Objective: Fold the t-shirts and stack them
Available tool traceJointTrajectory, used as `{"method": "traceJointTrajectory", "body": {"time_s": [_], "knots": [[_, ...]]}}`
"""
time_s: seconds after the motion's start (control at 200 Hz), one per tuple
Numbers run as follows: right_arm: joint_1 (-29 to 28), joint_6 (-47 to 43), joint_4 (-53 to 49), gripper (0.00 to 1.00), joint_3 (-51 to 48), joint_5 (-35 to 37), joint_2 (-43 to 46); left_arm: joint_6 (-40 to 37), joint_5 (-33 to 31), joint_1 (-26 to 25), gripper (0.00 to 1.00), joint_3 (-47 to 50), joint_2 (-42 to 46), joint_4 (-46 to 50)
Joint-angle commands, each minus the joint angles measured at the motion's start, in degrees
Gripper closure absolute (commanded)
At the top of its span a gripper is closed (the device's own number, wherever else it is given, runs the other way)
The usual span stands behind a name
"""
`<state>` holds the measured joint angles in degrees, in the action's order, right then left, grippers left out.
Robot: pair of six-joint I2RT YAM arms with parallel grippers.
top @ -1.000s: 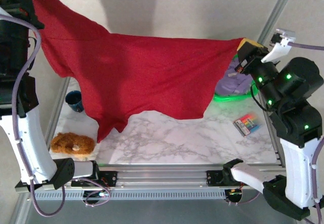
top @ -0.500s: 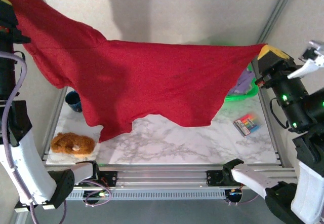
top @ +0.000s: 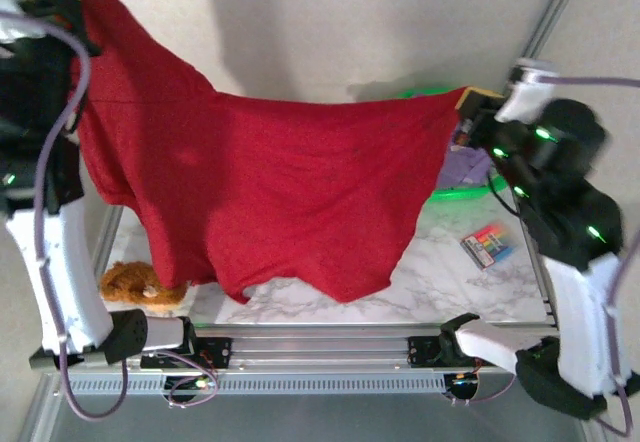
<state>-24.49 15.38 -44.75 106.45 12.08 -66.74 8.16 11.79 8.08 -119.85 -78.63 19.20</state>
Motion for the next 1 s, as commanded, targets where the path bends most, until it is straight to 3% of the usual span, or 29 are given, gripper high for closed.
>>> {"method": "traceJointTrajectory", "body": {"time_s": [0.0,0.1,0.275,0.491,0.706,0.746,0.786,0.801,0.821,0.836,0.856,0.996], "knots": [[2.08,-0.64,3.72,1.0,-4.65,2.35,-6.67,-0.41,0.93,0.01,1.0,9.22,-4.38,-3.01],[5.2,0.53,5.13,1.0,-5.11,-0.09,-15.7,-0.59,1.9,-0.37,1.0,13.52,-10.35,-5.27],[8.14,-0.67,7.16,1.0,1.92,-1.83,-34.39,-2.07,1.44,-1.72,1.0,11.68,-25.41,-3.44],[9.69,-0.87,-2.67,1.0,26.29,-6.32,-60.03,-0.64,1.63,-2.58,1.0,2.32,-43.94,0.76],[10.49,-1.83,-8.67,1.0,47.63,-5.28,-77.72,0.94,1.53,-3.68,1.0,-16.46,-61.88,7.59],[10.72,-1.9,-8.16,0.84,48.14,-4.81,-78.8,1.55,1.93,-3.68,1.0,-18.9,-64.02,7.57],[11.01,-1.76,-7.45,0.53,47.85,-4.83,-79.2,2.22,2.33,-3.68,1.0,-20.4,-65.59,7.33],[11.12,-1.64,-7.19,0.43,47.76,-5.01,-79.28,2.49,2.5,-3.68,0.92,-20.73,-66.05,7.05],[11.28,-1.65,-7.07,0.36,47.71,-5.33,-79.18,2.82,2.64,-3.68,0.72,-21.04,-66.46,6.77],[11.36,-1.6,-7.04,0.33,47.71,-5.61,-79.1,3.01,2.74,-3.68,0.62,-21.26,-66.73,6.57],[11.34,-1.71,-7.03,0.3,47.71,-5.78,-78.94,3.31,2.88,-3.68,0.56,-21.59,-66.89,6.55],[11.26,-3.07,-6.61,0.25,44.28,-6.93,-73.16,4.23,2.09,-3.62,0.44,-21.97,-64.79,6.18]]}}
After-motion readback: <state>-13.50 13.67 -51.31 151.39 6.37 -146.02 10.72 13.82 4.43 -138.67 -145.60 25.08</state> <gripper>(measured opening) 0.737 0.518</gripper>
